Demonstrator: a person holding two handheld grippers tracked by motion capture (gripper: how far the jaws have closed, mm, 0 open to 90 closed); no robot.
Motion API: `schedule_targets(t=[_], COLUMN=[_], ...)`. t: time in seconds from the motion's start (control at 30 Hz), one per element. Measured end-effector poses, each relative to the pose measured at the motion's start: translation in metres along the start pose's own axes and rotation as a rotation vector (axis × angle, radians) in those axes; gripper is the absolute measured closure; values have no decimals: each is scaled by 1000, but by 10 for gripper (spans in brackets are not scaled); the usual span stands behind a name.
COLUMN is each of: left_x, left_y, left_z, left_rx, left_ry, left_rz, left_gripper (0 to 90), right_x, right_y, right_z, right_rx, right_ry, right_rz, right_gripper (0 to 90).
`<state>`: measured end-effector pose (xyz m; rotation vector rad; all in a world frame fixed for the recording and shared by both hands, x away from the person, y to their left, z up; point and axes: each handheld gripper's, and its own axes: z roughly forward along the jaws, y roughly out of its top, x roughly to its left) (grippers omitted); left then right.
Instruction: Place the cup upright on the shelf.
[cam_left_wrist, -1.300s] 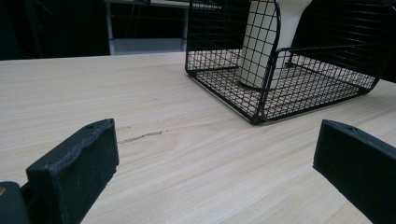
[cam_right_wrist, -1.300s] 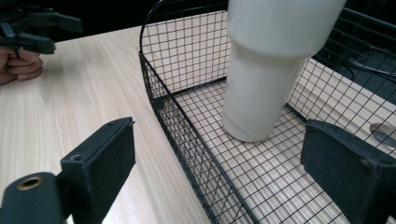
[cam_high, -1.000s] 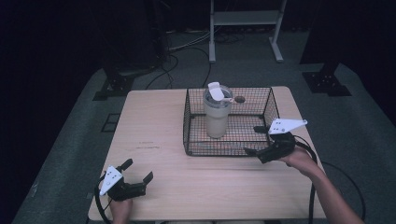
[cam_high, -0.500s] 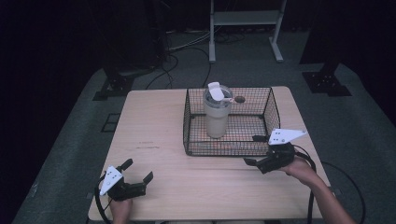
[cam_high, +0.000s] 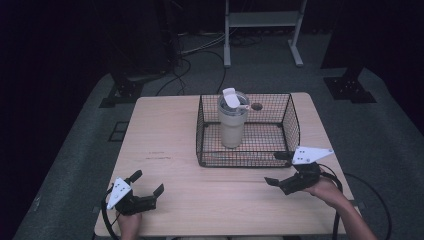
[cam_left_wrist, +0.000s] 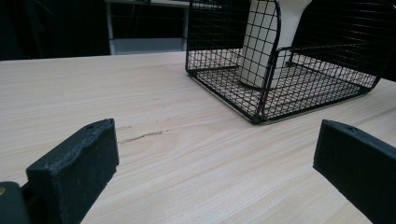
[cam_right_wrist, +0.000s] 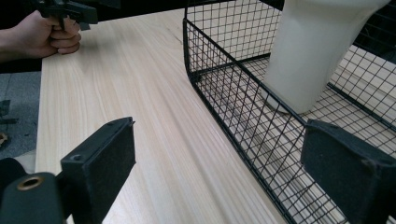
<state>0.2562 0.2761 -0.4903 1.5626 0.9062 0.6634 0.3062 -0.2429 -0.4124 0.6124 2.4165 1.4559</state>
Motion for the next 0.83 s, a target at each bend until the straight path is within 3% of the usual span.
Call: schedule_targets(t=[0.47, 0.83], left_x=[0, 0], left_y=[0, 0], left_z=[0, 0], left_rx=[4, 4], left_ry=[3, 3], left_rz=[-3, -5], left_gripper=[0, 0], right_x=[3, 9], right_y=[-28, -64], right_z=[-10, -17], right_rx=[-17, -42], right_ry=[-24, -91], right_rz=[42, 99], right_gripper=[96, 96])
